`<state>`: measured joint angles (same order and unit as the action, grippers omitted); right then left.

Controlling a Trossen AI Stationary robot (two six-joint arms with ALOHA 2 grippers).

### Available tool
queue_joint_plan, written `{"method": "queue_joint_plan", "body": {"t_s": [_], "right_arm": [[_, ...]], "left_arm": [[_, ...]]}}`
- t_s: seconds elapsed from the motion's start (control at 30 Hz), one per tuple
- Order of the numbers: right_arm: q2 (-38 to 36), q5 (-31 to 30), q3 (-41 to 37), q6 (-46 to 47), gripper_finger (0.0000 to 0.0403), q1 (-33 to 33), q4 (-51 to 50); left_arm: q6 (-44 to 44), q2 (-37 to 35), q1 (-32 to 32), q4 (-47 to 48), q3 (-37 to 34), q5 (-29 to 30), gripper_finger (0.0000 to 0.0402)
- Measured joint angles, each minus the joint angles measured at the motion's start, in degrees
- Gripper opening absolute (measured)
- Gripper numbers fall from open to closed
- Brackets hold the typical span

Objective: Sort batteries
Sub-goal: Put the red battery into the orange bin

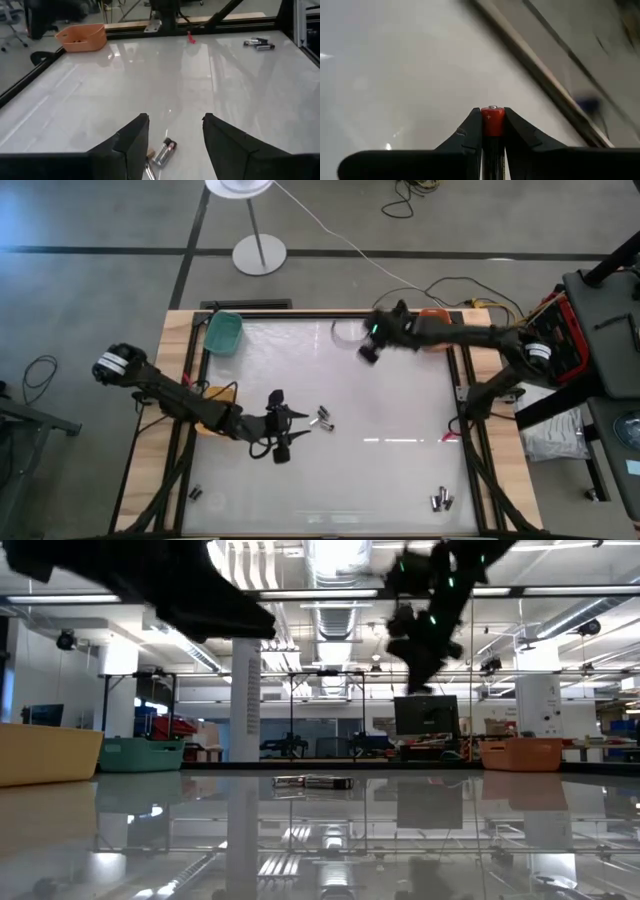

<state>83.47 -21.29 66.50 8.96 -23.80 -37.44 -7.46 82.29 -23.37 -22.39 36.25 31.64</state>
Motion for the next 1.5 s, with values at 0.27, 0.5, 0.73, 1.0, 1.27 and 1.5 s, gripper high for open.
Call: {"method": "queue_joint_plan", "body": {"t_s": [0.27, 0.5, 0.73, 1.0, 1.27, 1.5], "right_arm": [[0.35, 0.03, -6.23, 6.1, 0.0045, -24.5, -3.85], [4.14, 0.17, -9.15, 8.76, 0.0045, -30.99, -0.95], [10.07, -3.69, -9.12, 11.09, 0.0045, -32.09, -0.18], [14.42, -8.98, -9.28, 12.08, 0.0045, -32.42, 1.57], [16.78, -9.88, -8.61, 11.99, 0.0045, -33.1, 3.5], [18.15, -10.27, -8.57, 10.53, 0.0072, -33.61, 4.7]], "left_arm": [[-2.04, 5.94, -1.12, -17.33, -8.63, 1.33, 0.0161], [-1.52, 5.95, -1.36, -20.31, -9.86, 0.72, 0.0161], [-0.11, 5.08, -1.43, -19.75, -9.21, 0.41, 0.0161], [-0.27, 5.06, -1.45, -17.52, -8.48, 0.35, 0.0162], [-1.53, 5.06, -1.79, -17.1, -8.57, 0.32, 0.0162], [-2.17, 5.06, -1.85, -16.93, -8.59, 0.3, 0.0162]]}}
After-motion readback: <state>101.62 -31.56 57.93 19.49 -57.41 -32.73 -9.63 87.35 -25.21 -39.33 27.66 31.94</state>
